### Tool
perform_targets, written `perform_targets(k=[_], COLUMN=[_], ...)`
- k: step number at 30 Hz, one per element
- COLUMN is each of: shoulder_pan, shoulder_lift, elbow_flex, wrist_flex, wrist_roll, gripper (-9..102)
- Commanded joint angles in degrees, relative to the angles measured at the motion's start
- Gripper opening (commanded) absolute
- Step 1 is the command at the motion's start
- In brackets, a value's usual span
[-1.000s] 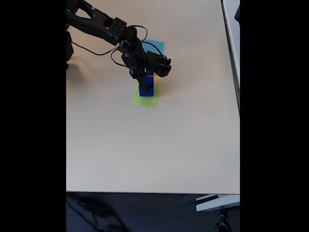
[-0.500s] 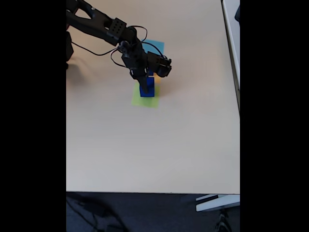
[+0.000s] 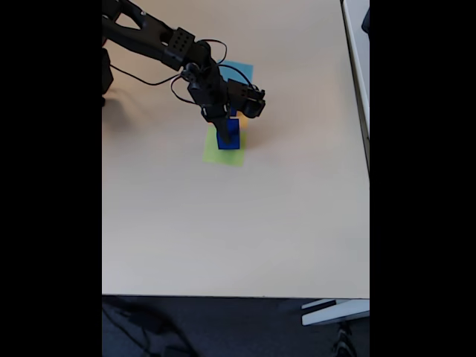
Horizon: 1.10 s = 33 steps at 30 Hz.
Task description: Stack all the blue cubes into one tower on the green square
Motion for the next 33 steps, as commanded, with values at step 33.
perform_targets(k=[33], shoulder_pan=[-0.09], shoulder_lift=[0.97], elbow_flex=[-0.09], wrist_flex=[-1.14], wrist_roll=[0.97], gripper=[41])
